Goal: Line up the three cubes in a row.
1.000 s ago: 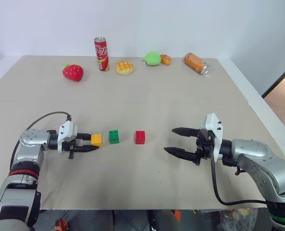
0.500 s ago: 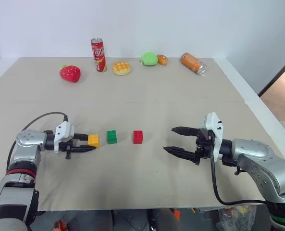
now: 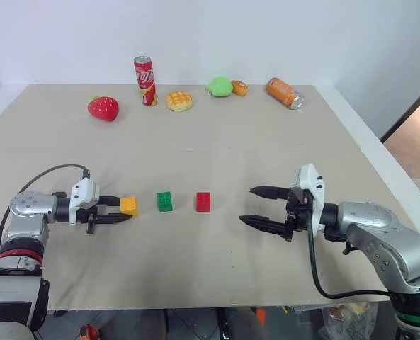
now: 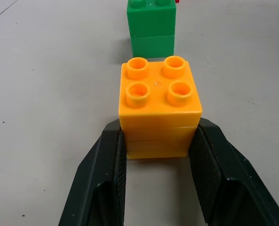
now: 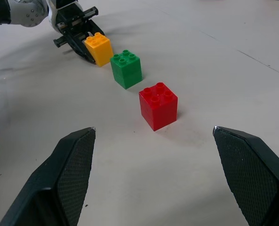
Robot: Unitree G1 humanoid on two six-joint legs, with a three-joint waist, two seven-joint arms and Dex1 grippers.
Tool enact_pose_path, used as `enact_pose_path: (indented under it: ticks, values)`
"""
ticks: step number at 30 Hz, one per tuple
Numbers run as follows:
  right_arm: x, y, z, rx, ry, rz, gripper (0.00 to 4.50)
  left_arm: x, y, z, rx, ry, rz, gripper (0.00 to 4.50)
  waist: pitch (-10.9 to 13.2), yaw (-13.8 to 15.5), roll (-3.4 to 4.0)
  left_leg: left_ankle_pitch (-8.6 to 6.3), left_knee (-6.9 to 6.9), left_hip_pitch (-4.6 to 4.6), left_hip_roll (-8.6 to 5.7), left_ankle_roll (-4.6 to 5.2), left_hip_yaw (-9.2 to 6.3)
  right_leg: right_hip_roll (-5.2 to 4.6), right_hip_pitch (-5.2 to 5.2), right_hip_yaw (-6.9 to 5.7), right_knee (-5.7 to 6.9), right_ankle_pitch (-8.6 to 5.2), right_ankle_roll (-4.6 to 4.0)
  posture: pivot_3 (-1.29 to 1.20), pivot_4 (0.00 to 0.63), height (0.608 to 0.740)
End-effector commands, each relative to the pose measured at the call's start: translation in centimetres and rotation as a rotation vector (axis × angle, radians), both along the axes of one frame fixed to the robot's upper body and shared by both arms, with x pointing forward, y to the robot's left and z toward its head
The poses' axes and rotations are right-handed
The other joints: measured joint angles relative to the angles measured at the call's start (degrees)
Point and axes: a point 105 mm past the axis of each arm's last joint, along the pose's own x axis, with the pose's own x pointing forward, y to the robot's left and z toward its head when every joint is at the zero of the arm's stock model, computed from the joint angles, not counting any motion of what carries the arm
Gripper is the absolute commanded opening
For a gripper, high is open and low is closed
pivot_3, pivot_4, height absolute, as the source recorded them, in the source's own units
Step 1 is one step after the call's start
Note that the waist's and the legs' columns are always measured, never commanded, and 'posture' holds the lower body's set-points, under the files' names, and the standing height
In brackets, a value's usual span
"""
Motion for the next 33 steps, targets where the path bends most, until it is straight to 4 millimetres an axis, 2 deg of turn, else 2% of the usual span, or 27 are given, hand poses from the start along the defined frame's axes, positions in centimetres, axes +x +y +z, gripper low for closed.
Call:
enact_pose_path:
  ticks: [1,5,7,8,13,14,18,22,26,33]
  values:
    - [0.1,0.1,1.0,0.006,-0.047,0.013,4.14,-0.2,0.9,-0.2,0.021,0.009,0.024,1.3,0.0,0.0,0.0,0.0,0.0,0.0,0.0,0.0,0.0,0.0,0.0,0.0,0.0,0.0,0.0,0.0,0.15,0.74]
    - [0.1,0.1,1.0,0.006,-0.048,0.012,4.14,0.0,1.0,-0.2,0.017,0.019,0.047,1.3,0.0,0.0,0.0,0.0,0.0,0.0,0.0,0.0,0.0,0.0,0.0,0.0,0.0,0.0,0.0,0.0,0.15,0.74]
    - [0.2,0.1,1.0,0.006,-0.049,0.012,4.14,0.2,1.1,-0.2,0.016,0.017,0.063,2.42,0.0,0.0,0.0,0.0,0.0,0.0,0.0,0.0,0.0,0.0,0.0,0.0,0.0,0.0,0.0,0.0,0.15,0.74]
    - [0.2,0.1,1.0,0.006,-0.049,0.013,4.14,0.3,1.1,-0.1,0.016,0.013,0.073,2.63,0.0,0.0,0.0,0.0,0.0,0.0,0.0,0.0,0.0,0.0,-0.01,0.0,0.0,0.0,0.0,0.0,0.15,0.74]
    - [0.3,0.2,1.1,0.008,-0.052,0.016,4.14,0.5,1.2,-0.4,0.008,0.059,0.094,4.33,0.0,0.1,0.0,0.0,0.0,-0.04,0.0,0.0,0.02,-0.01,-0.01,0.01,-0.01,-0.02,0.02,0.0,0.15,0.74]
    - [0.4,0.2,1.1,0.009,-0.053,0.018,4.14,0.5,1.2,-0.3,0.01,0.053,0.1,4.44,0.0,0.1,-0.01,0.0,0.0,-0.05,-0.01,0.0,0.02,-0.01,-0.01,0.01,0.0,-0.03,0.03,0.0,0.15,0.74]
    - [0.5,0.3,1.2,0.01,-0.055,0.022,4.14,0.1,1.3,-0.2,0.029,0.037,0.074,4.44,0.0,0.1,0.0,-0.01,-0.04,-0.05,-0.01,-0.01,0.01,0.0,-0.02,0.01,0.0,-0.09,0.04,0.0,0.15,0.74]
    - [0.7,0.6,1.3,0.015,-0.062,0.035,4.14,-1.6,2.1,-0.8,0.096,0.065,0.022,4.44,0.0,-0.2,0.0,-0.01,-0.05,-0.04,0.0,0.0,0.01,0.0,-0.02,0.01,0.0,-0.09,0.04,0.0,0.15,0.74]
    - [1.2,0.7,1.5,0.019,-0.075,0.047,4.14,-3.4,3.5,-0.3,0.113,0.122,0.036,4.44,0.0,-1.4,0.0,-0.06,-0.18,0.02,0.06,0.06,0.08,0.01,-0.08,0.05,0.0,-0.16,-0.05,0.0,0.15,0.74]
    - [3.0,0.6,1.8,0.051,-0.119,-0.006,4.14,-4.3,7.8,2.5,-0.002,0.17,0.346,4.44,0.0,-1.3,0.0,-0.11,-0.23,0.07,0.17,0.09,0.13,0.09,-0.16,0.05,0.08,-0.25,-0.17,0.0,0.15,0.74]
